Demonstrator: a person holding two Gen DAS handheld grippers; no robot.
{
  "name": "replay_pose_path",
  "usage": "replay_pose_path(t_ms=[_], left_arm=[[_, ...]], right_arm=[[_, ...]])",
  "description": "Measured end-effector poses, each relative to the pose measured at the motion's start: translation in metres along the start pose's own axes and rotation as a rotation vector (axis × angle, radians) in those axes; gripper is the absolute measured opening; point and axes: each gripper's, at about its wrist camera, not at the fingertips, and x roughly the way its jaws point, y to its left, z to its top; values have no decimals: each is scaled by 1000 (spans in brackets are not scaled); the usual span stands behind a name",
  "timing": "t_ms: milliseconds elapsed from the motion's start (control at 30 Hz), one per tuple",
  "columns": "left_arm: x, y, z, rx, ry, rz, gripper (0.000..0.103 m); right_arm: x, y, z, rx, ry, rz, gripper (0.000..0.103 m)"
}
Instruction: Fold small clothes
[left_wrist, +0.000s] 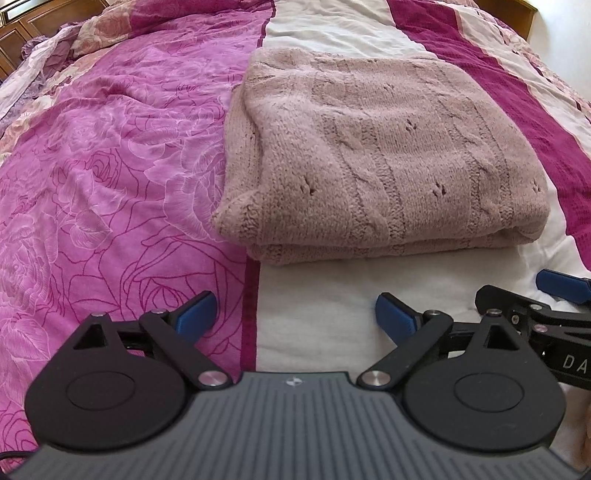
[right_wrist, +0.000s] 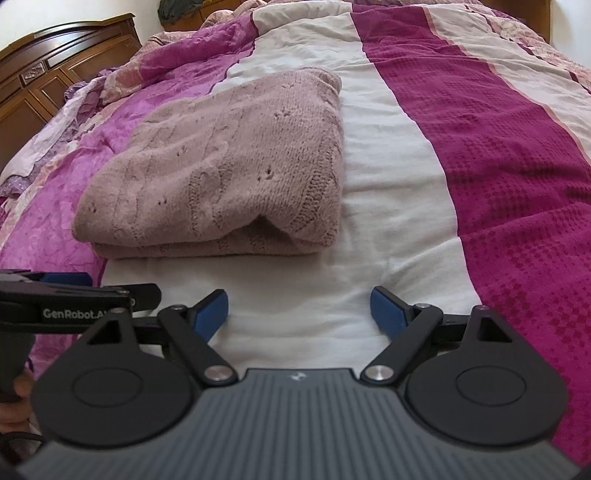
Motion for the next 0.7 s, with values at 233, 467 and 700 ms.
replay_pose_path(t_ms=[233,467,700], left_arm=[[1,1,-1,-6,-4,-6,97],[1,1,-2,-3,-3,-3,97],[2,1,-1,-4,-1,-4,97]], right_arm=[[0,0,0,1,0,0,86],[0,0,0,0,0,0,86],[0,0,0,0,1,0,86]])
